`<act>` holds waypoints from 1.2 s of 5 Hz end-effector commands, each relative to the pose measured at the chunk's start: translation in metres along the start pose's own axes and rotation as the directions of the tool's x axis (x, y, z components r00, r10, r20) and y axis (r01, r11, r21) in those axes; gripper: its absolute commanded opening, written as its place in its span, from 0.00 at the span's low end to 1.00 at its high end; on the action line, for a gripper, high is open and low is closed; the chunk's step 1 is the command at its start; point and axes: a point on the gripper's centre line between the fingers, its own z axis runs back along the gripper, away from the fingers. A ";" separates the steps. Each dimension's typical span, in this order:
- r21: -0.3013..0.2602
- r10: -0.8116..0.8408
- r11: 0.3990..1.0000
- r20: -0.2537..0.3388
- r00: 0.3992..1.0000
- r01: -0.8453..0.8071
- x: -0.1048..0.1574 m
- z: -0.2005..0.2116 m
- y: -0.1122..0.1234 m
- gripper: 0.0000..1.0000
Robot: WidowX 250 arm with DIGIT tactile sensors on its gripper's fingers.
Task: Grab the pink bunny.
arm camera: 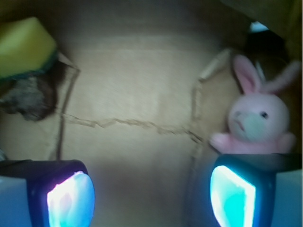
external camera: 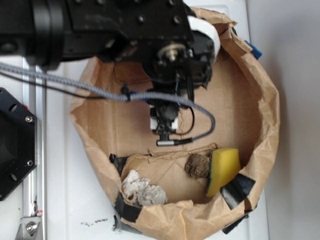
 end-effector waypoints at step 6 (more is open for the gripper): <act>0.019 -0.080 0.997 0.025 0.996 0.080 0.033 0.002 0.004 1.00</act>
